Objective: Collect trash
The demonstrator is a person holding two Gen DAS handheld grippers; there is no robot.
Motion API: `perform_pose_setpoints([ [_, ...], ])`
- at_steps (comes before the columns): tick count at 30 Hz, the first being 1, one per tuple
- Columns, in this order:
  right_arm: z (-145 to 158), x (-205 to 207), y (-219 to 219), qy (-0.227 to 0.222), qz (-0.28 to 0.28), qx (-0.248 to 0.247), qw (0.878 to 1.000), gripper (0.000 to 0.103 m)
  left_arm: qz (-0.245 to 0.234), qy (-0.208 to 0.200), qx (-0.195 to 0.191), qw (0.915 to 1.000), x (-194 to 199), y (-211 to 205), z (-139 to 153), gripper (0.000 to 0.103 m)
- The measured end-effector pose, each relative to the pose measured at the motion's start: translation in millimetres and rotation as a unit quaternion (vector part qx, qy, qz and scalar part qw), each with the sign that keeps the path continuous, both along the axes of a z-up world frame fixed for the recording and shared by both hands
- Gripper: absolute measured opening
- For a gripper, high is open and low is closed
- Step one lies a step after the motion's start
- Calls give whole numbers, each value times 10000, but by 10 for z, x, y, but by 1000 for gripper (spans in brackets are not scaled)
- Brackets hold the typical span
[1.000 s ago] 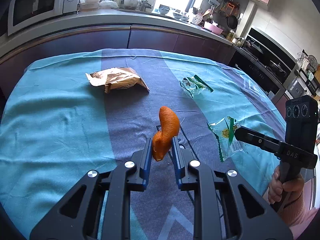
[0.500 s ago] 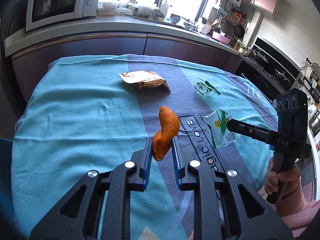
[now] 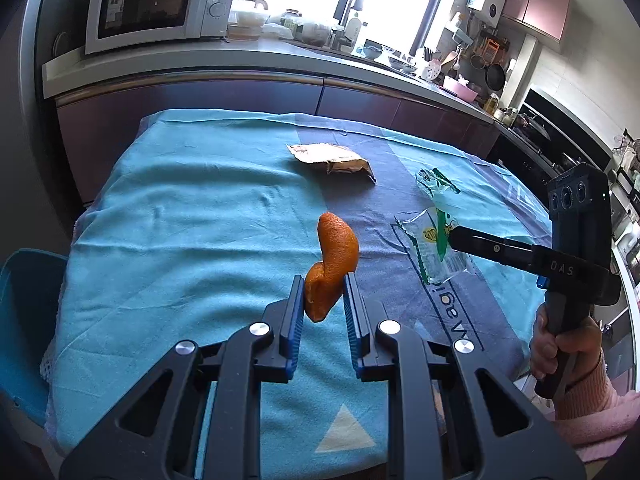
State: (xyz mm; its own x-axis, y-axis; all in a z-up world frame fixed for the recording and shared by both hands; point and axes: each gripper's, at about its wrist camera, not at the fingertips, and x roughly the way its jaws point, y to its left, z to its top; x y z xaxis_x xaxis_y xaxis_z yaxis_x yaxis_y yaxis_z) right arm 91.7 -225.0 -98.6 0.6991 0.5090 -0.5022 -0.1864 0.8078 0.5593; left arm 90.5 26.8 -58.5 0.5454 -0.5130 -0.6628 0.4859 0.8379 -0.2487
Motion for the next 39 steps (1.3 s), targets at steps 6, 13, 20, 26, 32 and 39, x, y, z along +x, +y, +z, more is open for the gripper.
perform_pose_setpoints([
  [6, 47, 83, 166, -37, 220, 0, 9998, 26, 154, -20, 5, 9999, -53, 144, 20, 20],
  [13, 80, 176, 366, -59, 487, -11, 9988, 26, 396, -53, 19, 9992, -107, 356, 33, 20],
  [20, 103, 282, 599, -55, 763, -18, 9971, 26, 625, -54, -10, 9980, -117, 561, 38, 20],
  [26, 107, 358, 793, -36, 976, -24, 9952, 26, 774, -66, -10, 9970, -132, 700, 53, 20],
  [32, 109, 441, 954, -12, 1135, -3, 9935, 26, 912, -83, -16, 9958, -155, 821, 69, 20],
  [39, 111, 498, 1140, -16, 1311, -4, 9914, 26, 1099, -79, -34, 9939, -181, 979, 67, 20],
])
